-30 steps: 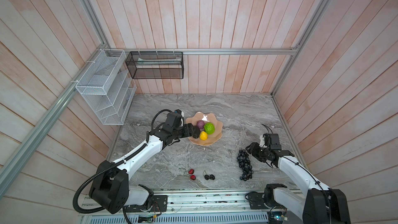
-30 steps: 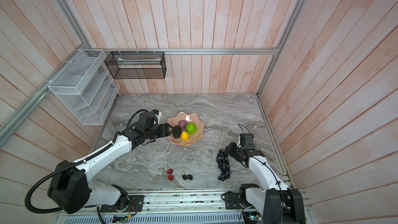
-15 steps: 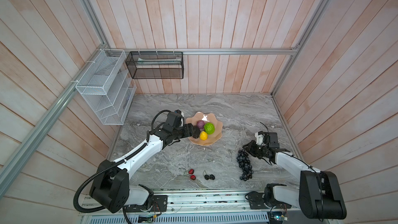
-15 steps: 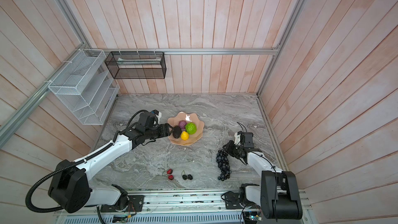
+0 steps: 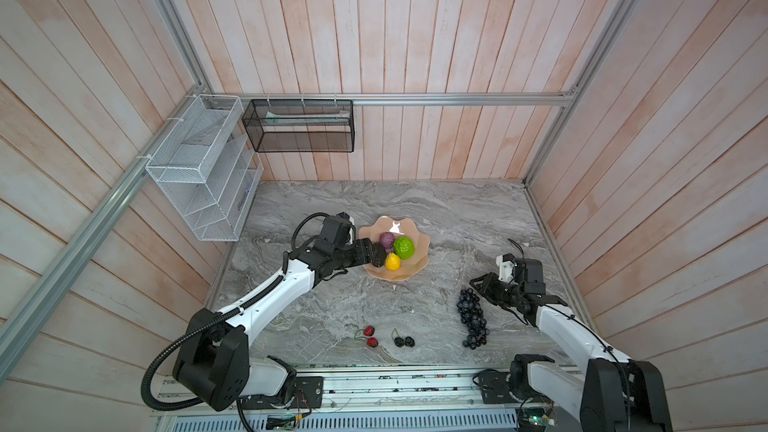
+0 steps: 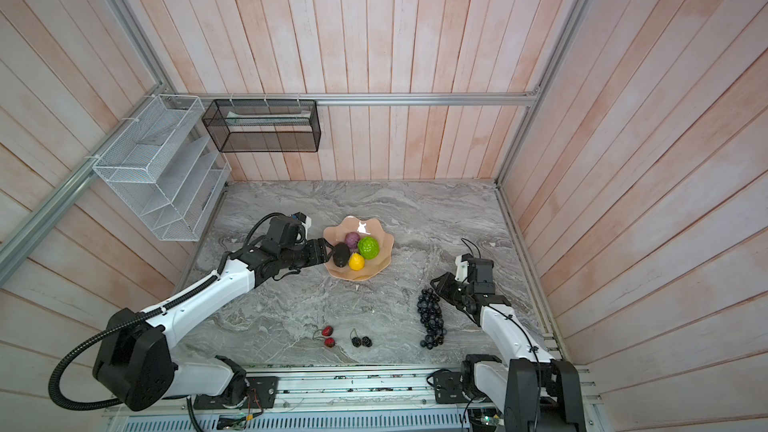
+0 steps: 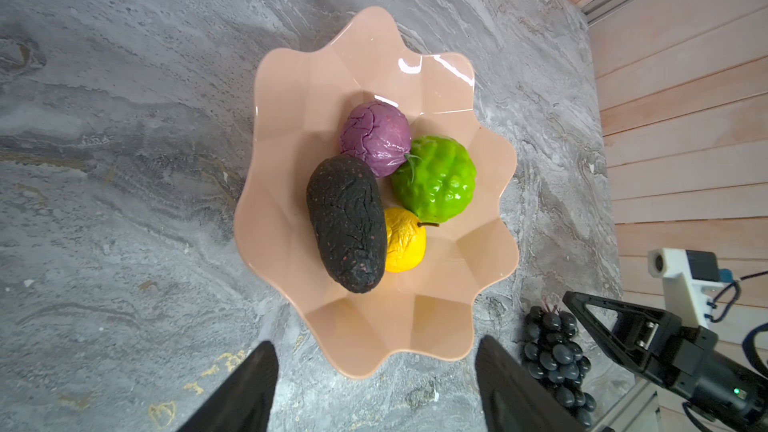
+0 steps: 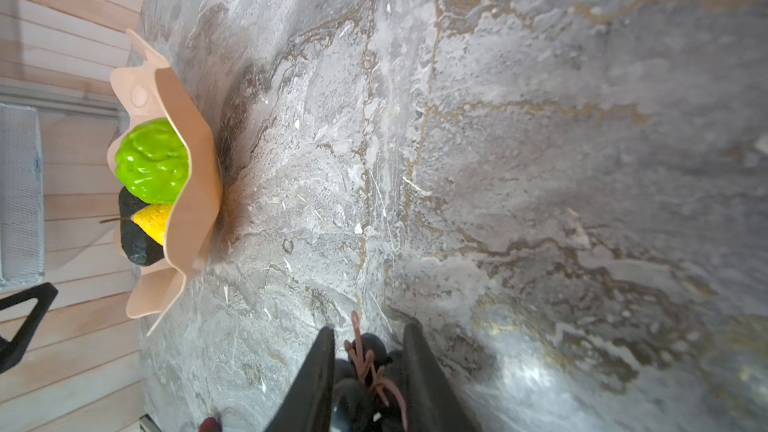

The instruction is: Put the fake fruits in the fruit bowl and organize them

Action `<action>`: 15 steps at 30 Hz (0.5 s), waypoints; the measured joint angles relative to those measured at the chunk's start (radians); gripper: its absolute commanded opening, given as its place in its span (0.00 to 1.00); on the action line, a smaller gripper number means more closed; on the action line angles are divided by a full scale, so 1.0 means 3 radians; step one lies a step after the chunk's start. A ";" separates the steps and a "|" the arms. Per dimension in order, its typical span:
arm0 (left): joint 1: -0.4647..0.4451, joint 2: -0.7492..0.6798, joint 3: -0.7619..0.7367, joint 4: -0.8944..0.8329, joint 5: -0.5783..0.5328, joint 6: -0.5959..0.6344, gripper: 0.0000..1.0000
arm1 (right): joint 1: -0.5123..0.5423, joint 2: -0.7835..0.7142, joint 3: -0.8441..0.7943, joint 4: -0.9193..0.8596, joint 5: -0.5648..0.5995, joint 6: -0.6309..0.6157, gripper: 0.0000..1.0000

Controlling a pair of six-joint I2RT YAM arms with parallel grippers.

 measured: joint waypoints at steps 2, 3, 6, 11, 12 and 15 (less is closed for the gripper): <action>-0.0006 0.0000 0.0008 0.0001 0.0000 -0.0001 0.77 | -0.0029 -0.0056 -0.0056 -0.0009 0.0027 0.0001 0.30; -0.0008 0.0000 0.0008 0.0001 0.0000 -0.0001 0.77 | -0.0045 -0.0070 -0.0088 -0.0009 0.0034 0.0001 0.30; -0.0020 0.0000 0.0008 0.0000 0.0000 -0.0003 0.77 | -0.0080 -0.0057 -0.0159 -0.0005 0.0038 0.0001 0.30; -0.0045 0.0000 0.0008 0.0000 0.0000 -0.0003 0.77 | -0.0102 0.0121 -0.0165 0.0053 -0.0023 -0.0027 0.30; -0.0048 0.0000 0.0008 0.0000 0.0000 -0.0004 0.77 | -0.0108 0.0169 -0.0165 0.0074 -0.0055 -0.0037 0.28; -0.0051 0.0000 0.0008 -0.0001 0.0000 -0.0004 0.77 | -0.0114 0.0251 -0.0165 0.0137 -0.0146 -0.0052 0.23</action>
